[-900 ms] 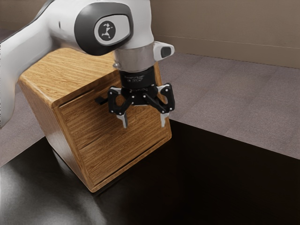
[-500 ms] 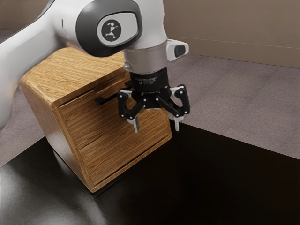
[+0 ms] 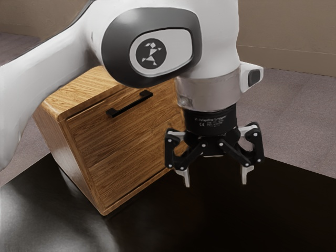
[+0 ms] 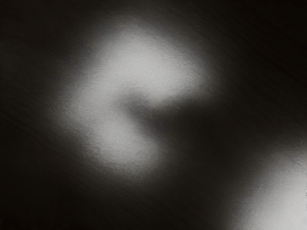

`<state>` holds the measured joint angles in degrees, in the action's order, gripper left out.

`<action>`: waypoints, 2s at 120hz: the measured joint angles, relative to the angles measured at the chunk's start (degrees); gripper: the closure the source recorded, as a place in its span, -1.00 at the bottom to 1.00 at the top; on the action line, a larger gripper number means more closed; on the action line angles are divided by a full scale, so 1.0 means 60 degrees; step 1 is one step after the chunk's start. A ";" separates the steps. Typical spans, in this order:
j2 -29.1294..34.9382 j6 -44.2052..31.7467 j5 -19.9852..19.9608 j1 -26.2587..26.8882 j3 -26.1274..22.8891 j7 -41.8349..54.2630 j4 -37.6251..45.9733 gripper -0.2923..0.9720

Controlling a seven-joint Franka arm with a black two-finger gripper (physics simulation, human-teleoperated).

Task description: Pull the drawer handle with one arm to open the drawer

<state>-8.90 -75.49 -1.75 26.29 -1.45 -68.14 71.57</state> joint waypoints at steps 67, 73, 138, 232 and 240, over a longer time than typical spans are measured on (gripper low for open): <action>0.0369 0.0167 0.3701 0.0910 0.0466 0.4019 0.0034 -0.54; 0.0313 0.0182 0.4107 0.0705 0.0653 0.4846 0.0031 -0.54; -0.0566 -0.0159 0.5314 -0.1860 0.0570 1.2148 -0.0013 -0.54; -0.0746 -0.1219 0.4465 -0.2480 -0.0180 1.5882 0.0003 0.47; -0.0835 -0.1643 0.4054 -0.2317 -0.1182 1.5741 0.0034 0.02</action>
<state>-13.91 -85.35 22.57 12.39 -8.54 26.30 71.77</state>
